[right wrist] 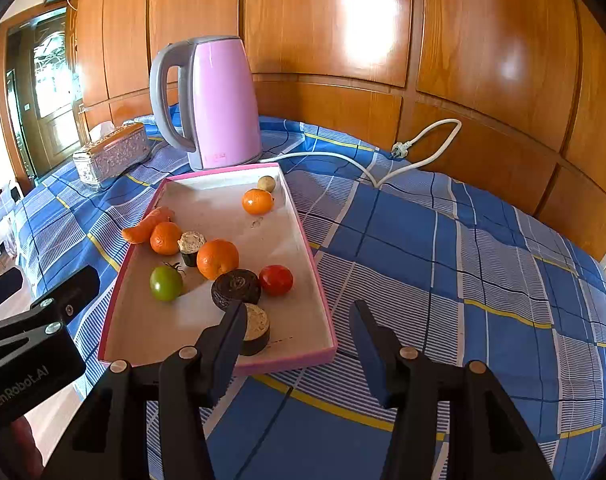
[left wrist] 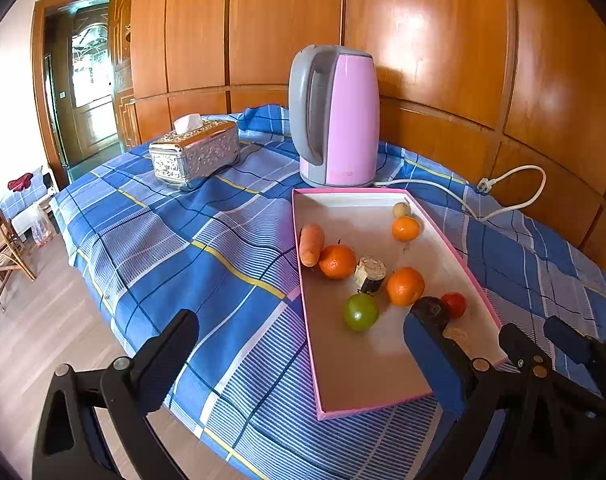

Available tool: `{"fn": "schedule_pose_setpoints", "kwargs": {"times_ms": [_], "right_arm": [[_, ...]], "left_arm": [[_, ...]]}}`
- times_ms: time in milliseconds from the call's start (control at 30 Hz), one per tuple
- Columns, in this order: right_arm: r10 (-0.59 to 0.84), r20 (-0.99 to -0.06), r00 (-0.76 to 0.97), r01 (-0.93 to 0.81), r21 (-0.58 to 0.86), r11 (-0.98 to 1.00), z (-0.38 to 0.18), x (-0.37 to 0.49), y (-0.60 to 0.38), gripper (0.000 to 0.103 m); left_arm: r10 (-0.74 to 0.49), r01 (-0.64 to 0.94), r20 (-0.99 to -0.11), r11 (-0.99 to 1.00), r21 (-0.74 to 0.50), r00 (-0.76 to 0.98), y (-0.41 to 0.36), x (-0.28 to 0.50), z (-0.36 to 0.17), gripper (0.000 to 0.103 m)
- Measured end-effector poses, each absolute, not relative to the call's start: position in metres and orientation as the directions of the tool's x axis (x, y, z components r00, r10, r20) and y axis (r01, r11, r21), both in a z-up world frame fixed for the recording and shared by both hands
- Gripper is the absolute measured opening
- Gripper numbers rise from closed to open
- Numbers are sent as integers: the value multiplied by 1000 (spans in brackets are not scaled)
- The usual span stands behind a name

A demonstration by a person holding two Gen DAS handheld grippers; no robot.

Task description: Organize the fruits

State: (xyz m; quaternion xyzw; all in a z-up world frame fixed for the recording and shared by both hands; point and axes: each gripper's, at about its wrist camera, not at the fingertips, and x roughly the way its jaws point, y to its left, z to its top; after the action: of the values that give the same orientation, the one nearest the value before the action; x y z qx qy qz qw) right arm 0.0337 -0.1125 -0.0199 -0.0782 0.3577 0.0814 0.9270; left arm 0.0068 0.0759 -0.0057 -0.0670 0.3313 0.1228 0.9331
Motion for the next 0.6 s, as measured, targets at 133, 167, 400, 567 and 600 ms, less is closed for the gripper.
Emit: {"fn": "schedule_pose_setpoints", "kwargs": {"times_ms": [133, 167, 400, 567, 600], "right_arm": [[97, -677, 729, -209, -86, 974, -20, 34, -112, 54], [98, -677, 729, -211, -87, 974, -20, 34, -111, 54], [99, -679, 728, -212, -85, 974, -22, 34, -110, 54], [101, -678, 728, -213, -84, 974, -22, 34, -110, 54], [101, -679, 727, -212, -83, 974, -22, 35, -110, 54]], "left_arm": [[183, -270, -633, 962, -43, 752, 75, 7, -5, 103], [182, -268, -633, 962, -42, 753, 75, 8, -5, 103], [181, -268, -633, 962, -44, 753, 75, 7, -5, 103], [181, -268, -634, 962, -43, 752, 75, 7, -5, 103], [181, -268, -634, 962, -44, 752, 75, 7, -5, 103]]}}
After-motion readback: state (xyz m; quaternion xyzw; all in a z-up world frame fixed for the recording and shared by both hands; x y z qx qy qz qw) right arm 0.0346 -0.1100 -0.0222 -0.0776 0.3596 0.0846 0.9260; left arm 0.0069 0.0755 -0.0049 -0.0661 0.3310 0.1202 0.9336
